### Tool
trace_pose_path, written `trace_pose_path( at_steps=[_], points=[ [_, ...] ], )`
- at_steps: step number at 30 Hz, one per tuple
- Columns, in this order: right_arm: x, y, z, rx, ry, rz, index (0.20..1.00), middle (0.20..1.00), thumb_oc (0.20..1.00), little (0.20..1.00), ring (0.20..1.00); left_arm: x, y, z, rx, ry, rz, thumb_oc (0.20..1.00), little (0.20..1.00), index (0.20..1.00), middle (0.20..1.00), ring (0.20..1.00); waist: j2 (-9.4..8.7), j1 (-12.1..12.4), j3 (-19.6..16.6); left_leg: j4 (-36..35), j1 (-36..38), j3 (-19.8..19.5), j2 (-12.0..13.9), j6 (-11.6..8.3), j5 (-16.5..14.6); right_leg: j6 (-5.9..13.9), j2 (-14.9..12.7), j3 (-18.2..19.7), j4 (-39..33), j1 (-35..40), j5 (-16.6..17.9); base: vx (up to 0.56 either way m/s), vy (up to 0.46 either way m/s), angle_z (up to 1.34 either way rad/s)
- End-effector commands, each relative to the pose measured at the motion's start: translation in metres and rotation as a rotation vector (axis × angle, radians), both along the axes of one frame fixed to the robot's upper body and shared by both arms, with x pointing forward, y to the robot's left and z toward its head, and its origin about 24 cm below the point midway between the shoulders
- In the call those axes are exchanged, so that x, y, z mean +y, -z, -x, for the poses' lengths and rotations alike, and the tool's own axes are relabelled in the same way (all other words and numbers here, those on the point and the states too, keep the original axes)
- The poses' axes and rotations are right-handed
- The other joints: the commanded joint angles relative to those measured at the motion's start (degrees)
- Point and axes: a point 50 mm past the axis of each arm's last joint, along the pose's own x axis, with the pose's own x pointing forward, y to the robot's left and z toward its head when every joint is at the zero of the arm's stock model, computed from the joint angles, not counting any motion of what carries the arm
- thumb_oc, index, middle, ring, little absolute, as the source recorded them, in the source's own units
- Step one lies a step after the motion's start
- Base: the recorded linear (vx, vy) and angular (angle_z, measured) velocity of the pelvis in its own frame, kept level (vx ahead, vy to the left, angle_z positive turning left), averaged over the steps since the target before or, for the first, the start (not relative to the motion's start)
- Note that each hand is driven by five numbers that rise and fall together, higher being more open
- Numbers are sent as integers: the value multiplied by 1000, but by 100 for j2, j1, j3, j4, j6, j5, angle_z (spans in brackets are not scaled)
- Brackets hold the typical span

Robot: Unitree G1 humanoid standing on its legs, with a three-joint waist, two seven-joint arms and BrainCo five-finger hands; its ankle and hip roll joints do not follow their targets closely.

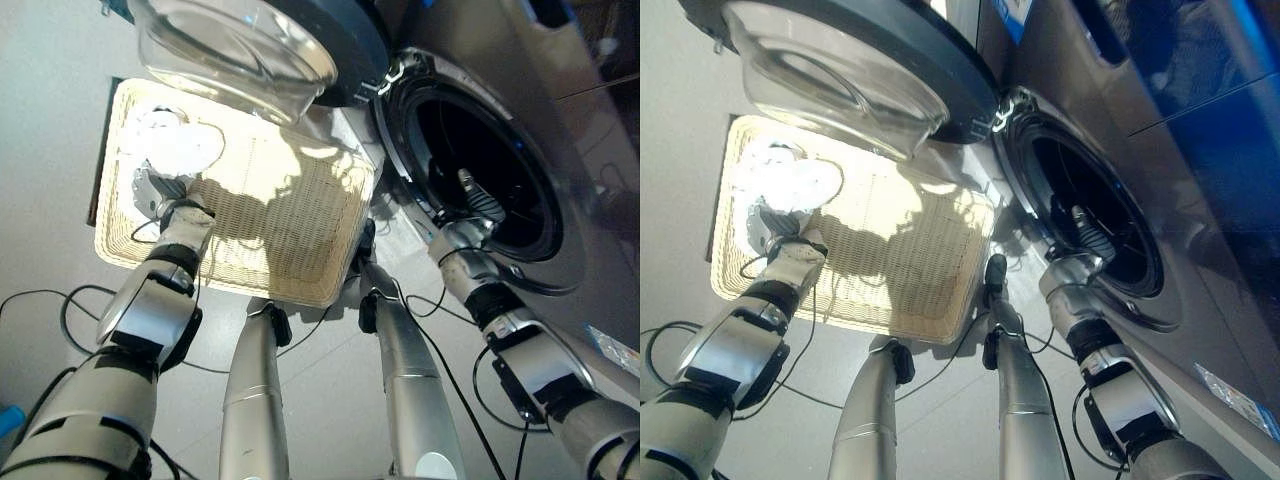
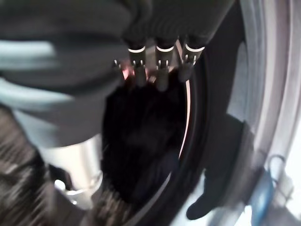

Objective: Put the clothes into the washing machine.

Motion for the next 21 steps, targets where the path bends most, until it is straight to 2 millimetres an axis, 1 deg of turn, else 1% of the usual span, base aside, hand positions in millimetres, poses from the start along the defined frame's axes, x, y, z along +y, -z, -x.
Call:
trace_pose_path(
  at_steps=[1,4,6,9,11,12,13,15,16,18,19,20,21],
  points=[
    [-14,-1,5,-13,41,90,1000,1000,1000,1000,1000,-3,-13,1,-161,-5,-46,200,200,200,200,200,97,241,-118,-495,174,222,-124,-419,158,679,-14,-115,1029,-61,-903,-11,-11,7],
    [-11,3,8,-8,21,120,1000,1000,1000,1000,1000,-6,-10,3,-203,7,-48,200,200,200,200,200,107,267,-118,-506,262,212,-136,-407,133,673,-34,-138,1038,18,-931,-3,-4,3],
    [0,9,12,-5,-52,198,1000,1000,1000,1000,1000,-14,-1,8,-251,49,-69,200,200,200,200,200,131,318,-118,-503,419,173,-168,-388,79,672,-65,-165,1041,188,-987,0,0,0],
    [5,10,13,-15,-117,225,1000,1000,1000,1000,1000,-19,2,9,-258,72,-94,200,200,200,200,200,136,339,-118,-511,464,159,-174,-380,68,673,-87,-185,1036,236,-992,-2,-11,3],
    [14,9,15,-36,-210,282,1000,1000,1000,1000,1000,-24,6,11,-270,103,-112,200,200,200,200,200,130,359,-118,-533,533,143,-186,-371,53,670,-97,-197,1020,306,-1007,1,-27,3],
    [21,12,17,-32,-327,371,1000,1000,1000,1000,1000,-29,12,15,-284,138,-136,200,200,200,200,200,126,378,-118,-548,609,140,-191,-362,28,681,-117,-219,1020,371,-1025,0,0,0],
    [22,13,17,-30,-344,391,1000,1000,1000,1000,1000,-29,12,16,-287,145,-141,200,200,200,200,200,122,380,-118,-555,628,144,-187,-364,26,683,-123,-224,1008,392,-1024,0,0,0],
    [24,18,19,7,-434,509,1000,1000,1000,1000,1000,-33,14,18,-296,182,-188,200,200,200,200,200,106,397,-118,-568,687,148,-181,-362,14,692,-144,-252,981,465,-1031,4,-17,2],
    [21,22,20,39,-475,605,1000,1000,1000,1000,1000,-35,15,21,-302,210,-224,200,200,200,200,200,93,413,-118,-583,737,155,-172,-356,8,700,-161,-277,968,515,-1031,10,-40,3],
    [17,29,23,77,-538,741,1000,1000,1000,1000,1000,-37,17,23,-303,250,-275,200,200,200,200,200,75,435,-118,-572,790,151,-161,-348,-22,723,-184,-304,969,574,-1039,16,-47,2],
    [15,30,24,88,-551,784,1000,1000,1000,1000,1000,-37,16,24,-305,260,-288,200,200,200,200,200,67,440,-118,-567,798,152,-154,-346,-27,730,-191,-311,972,583,-1038,21,-53,4],
    [12,31,23,111,-586,893,1000,1000,1000,1000,1000,-37,15,24,-307,283,-324,200,200,200,200,200,56,458,-118,-559,822,146,-143,-339,-38,745,-208,-334,974,611,-1033,19,-50,8],
    [11,31,24,114,-605,943,1000,1000,1000,1000,1000,-38,15,25,-309,296,-346,200,200,200,200,200,48,473,-118,-555,836,143,-139,-337,-43,754,-220,-352,964,638,-1031,22,-63,10]
  ],
)
